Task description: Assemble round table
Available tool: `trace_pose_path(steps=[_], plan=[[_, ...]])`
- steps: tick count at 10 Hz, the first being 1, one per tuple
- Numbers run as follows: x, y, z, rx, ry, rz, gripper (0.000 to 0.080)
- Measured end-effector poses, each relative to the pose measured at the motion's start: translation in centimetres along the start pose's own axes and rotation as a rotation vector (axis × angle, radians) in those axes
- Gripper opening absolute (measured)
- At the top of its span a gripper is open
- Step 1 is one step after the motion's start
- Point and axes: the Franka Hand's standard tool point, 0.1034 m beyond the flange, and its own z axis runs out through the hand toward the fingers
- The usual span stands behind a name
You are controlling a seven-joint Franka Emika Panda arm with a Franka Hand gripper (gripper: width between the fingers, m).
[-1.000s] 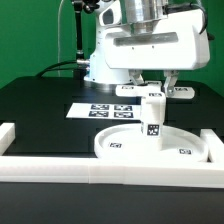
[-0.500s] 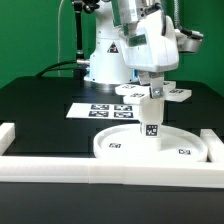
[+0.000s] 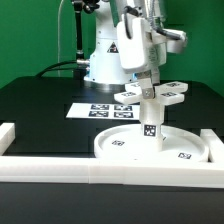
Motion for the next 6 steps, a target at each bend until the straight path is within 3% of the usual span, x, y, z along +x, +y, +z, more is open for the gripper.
trace_pose_path(steps=[3, 4, 6], plan=[[0.0, 0.1, 0.1, -0.001, 0.001, -0.009, 0.0453], [-0.1, 0.1, 0.1, -0.007, 0.000, -0.022, 0.0596], [-1.0, 0.3, -1.0, -0.029, -0.019, -0.060, 0.0633]])
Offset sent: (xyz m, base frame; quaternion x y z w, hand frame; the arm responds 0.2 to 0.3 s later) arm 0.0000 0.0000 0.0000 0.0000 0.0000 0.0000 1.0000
